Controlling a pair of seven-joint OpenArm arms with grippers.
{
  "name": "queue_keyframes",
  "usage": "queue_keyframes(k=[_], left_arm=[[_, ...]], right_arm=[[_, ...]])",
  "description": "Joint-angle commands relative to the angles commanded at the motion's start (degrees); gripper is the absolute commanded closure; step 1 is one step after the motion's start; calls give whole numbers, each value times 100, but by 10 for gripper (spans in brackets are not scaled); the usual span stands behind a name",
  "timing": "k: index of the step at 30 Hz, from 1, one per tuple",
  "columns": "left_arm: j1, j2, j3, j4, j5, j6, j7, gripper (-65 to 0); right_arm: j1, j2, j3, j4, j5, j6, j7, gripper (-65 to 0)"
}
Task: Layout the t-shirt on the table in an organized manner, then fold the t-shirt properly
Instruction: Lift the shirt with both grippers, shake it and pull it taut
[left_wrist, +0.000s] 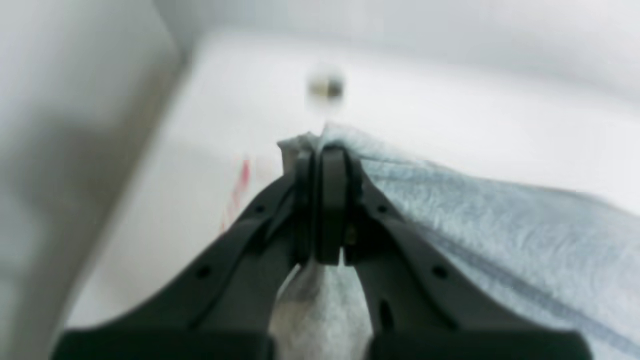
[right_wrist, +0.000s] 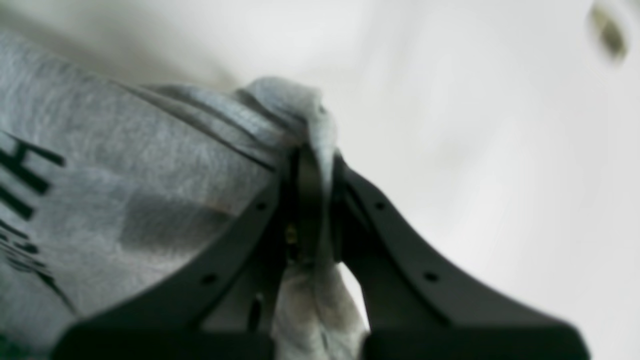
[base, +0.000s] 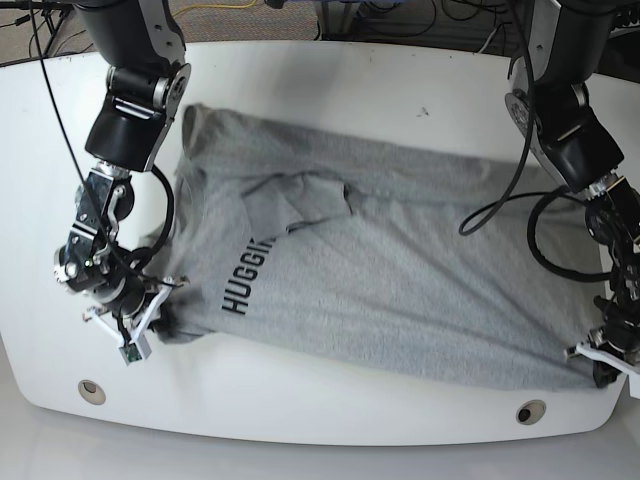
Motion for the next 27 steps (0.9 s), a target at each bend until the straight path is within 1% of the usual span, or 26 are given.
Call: queue_keyframes(k=[4, 5, 9, 10, 12, 16, 18, 20, 23, 27], left_arm=[[-633, 0, 35, 387, 0, 237, 273, 0], [-747, 0, 35, 440, 0, 255, 316, 0], [-1556, -9, 53, 659, 18, 255, 554, 0], [-1644, -9, 53, 659, 18, 255, 580, 0], [-2101, -18, 62, 677, 9, 246, 651, 0], [-2585, -26, 220, 642, 18, 246, 659, 0], [-2760, -26, 316, 642, 9, 246, 659, 0], [-2813, -26, 457, 642, 9, 237, 659, 0], [-2796, -26, 580, 677, -9, 237, 659, 0], [-2453, -26, 580, 677, -18, 229, 659, 0]], right_arm=[[651, 149, -141, 44, 0, 0, -237, -2], [818, 185, -185, 44, 0, 0, -290, -2], [1837, 492, -554, 44, 0, 0, -747, -2], [1969, 527, -598, 44, 0, 0, -791, -2], [2549, 615, -747, 44, 0, 0, -1011, -2], [3226, 668, -826, 44, -44, 0, -1319, -2], [3534, 774, -826, 44, -9, 0, -1530, -2], [3701, 826, -826, 53, 0, 0, -1758, -2], [3692, 879, -791, 334, 0, 0, -2040, -2], [2971, 888, -571, 1055, 0, 0, -2215, -2]])
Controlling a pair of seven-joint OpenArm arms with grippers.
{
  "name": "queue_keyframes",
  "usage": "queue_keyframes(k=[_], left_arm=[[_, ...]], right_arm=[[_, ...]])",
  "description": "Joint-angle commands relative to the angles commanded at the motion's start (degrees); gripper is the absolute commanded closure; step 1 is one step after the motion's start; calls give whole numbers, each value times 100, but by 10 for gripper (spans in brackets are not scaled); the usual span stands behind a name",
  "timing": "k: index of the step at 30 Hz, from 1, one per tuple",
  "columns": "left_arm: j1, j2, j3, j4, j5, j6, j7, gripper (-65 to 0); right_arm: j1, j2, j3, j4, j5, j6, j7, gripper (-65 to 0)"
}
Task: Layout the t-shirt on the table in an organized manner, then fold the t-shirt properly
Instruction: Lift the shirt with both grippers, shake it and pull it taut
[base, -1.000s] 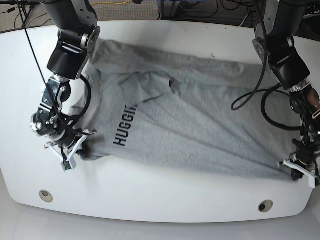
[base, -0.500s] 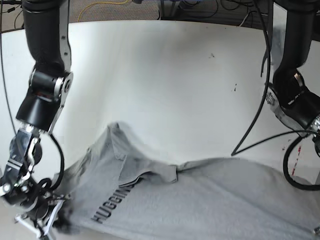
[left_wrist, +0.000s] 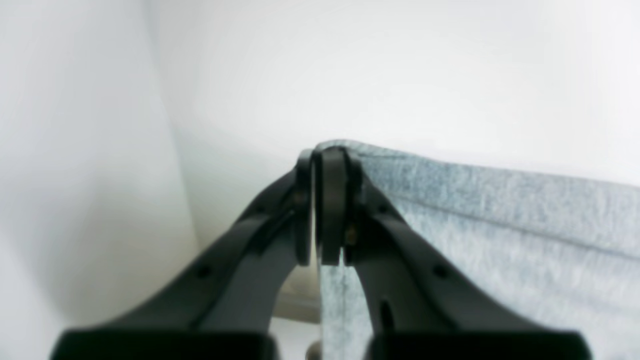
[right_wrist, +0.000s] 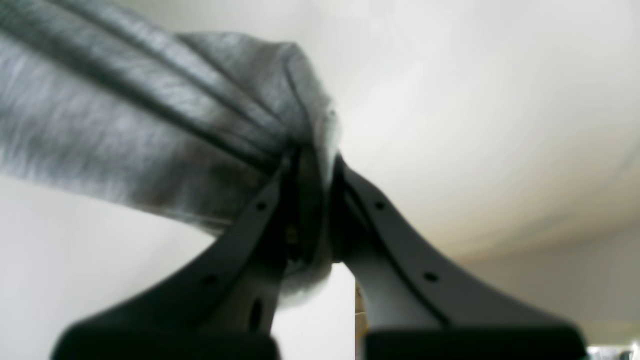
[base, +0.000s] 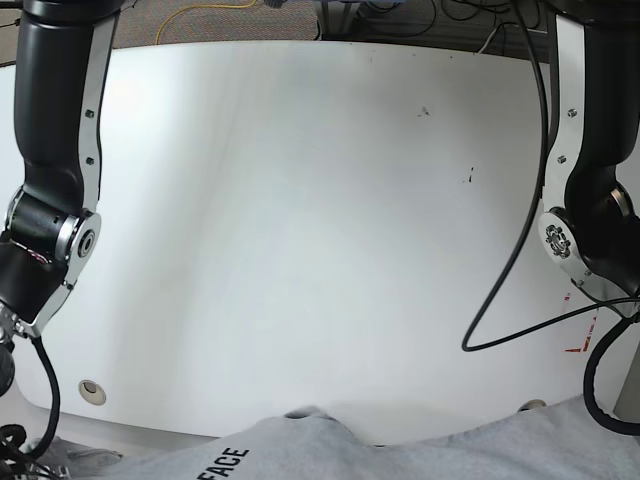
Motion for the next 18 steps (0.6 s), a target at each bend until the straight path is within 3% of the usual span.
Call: queue_keyframes(k=[4, 7, 11, 18], left_arm=[[651, 18, 0, 79, 0, -70, 0, 0], [1231, 9, -44, 396, 0, -334, 0, 0], [2171, 26, -264, 695, 0, -571, 0, 0], [4097, 105, -571, 1046, 0, -756, -35, 0]], right_arm=[[-1134, -26, 387, 862, 0, 0, -79, -2], [-2119, -79, 633, 1433, 9, 0, -123, -2], [-3305, -492, 1046, 1767, 9, 0, -114, -2], [-5037, -1064, 1653, 1846, 0, 0, 659, -2]])
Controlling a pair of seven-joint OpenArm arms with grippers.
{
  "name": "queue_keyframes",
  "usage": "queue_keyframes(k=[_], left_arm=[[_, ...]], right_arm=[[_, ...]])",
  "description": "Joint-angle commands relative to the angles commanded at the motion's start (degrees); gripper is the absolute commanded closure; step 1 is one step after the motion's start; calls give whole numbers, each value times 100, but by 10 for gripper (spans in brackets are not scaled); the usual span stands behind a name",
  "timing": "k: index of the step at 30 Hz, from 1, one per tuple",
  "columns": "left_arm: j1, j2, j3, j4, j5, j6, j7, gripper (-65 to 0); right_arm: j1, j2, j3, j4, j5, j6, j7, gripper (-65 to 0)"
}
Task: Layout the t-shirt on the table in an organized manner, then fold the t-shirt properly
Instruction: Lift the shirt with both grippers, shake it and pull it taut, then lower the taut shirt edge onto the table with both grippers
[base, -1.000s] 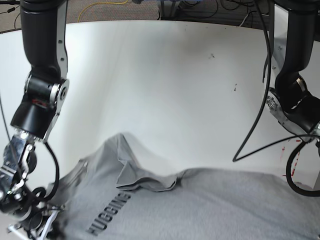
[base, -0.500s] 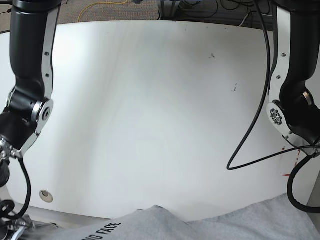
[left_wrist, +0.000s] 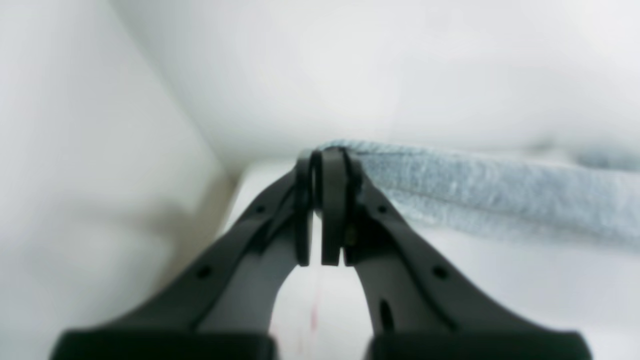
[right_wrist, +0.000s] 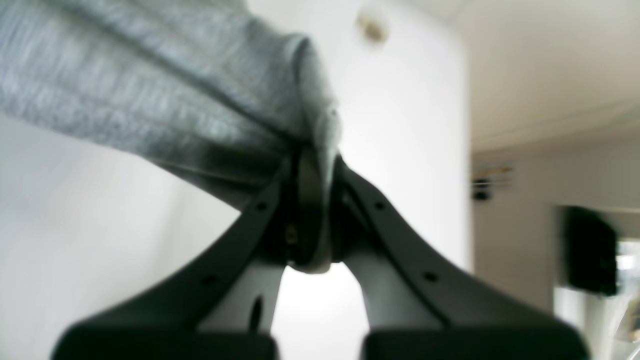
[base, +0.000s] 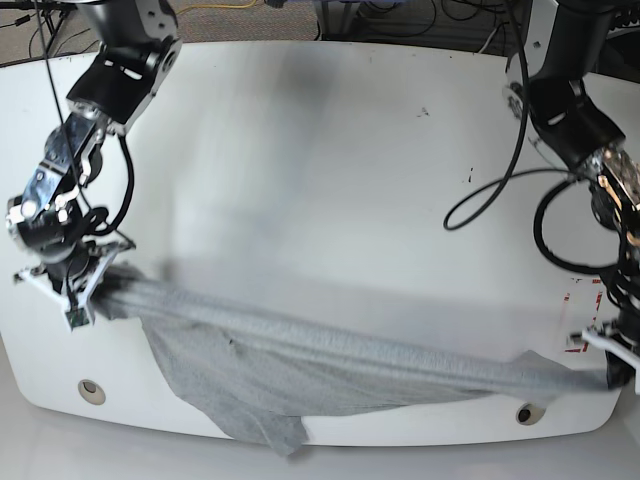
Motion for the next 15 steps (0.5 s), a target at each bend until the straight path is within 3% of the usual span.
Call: queue_keyframes(k=[4, 9, 15], left_arm=[[791, 114, -246, 44, 0, -229, -9, 0], [1670, 141, -659, 26, 0, -809, -9, 0], [2321, 132, -949, 35, 0, -862, 0, 0]], right_arm=[[-624, -176, 114, -9, 0, 0, 316, -2], [-1327, -308, 132, 0, 0, 0, 422, -2], [-1793, -308, 132, 88, 0, 0, 422, -2]])
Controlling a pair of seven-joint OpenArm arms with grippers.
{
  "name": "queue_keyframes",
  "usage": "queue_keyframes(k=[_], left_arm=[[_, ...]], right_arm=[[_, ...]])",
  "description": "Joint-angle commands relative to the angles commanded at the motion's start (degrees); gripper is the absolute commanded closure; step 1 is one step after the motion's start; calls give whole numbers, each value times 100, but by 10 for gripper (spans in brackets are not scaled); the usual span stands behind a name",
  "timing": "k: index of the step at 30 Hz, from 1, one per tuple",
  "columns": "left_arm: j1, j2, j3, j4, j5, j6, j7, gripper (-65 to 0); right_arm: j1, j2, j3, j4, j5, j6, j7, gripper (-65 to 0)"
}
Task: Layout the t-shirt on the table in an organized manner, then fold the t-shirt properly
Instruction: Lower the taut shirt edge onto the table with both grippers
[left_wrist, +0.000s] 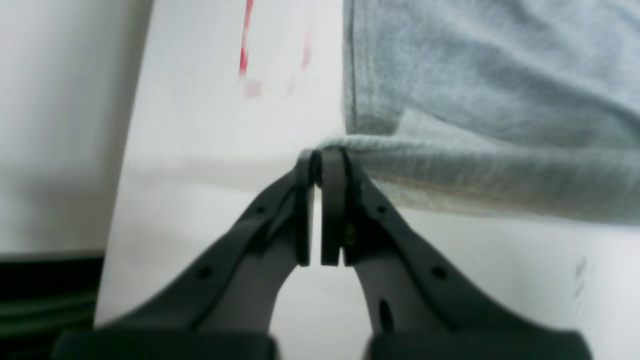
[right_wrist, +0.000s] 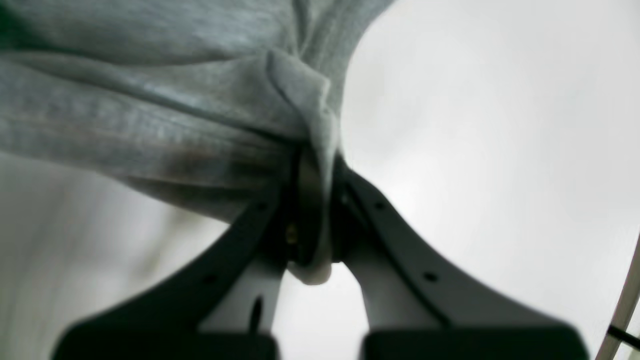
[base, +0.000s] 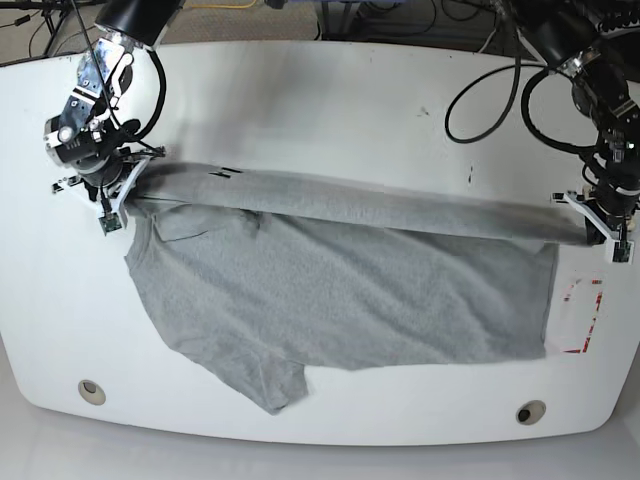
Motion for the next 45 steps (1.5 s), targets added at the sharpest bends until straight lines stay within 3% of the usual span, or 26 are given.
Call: queue_keyframes(k=[10, 19, 40, 45], left_arm=[[466, -44, -211, -97, 9, -9, -9, 0], [246, -44, 88, -431, 35, -9, -9, 0], [-431, -273, 255, -1662, 44, -9, -9, 0], [-440, -281, 264, -1785, 53, -9, -141, 0]], right_arm=[[-237, -229, 0, 193, 0, 0, -18, -2], [149, -422, -26, 141, -53, 0, -18, -2], [730, -255, 0, -765, -53, 0, 18, -2], [879, -185, 0, -1116, -53, 0, 281, -2]])
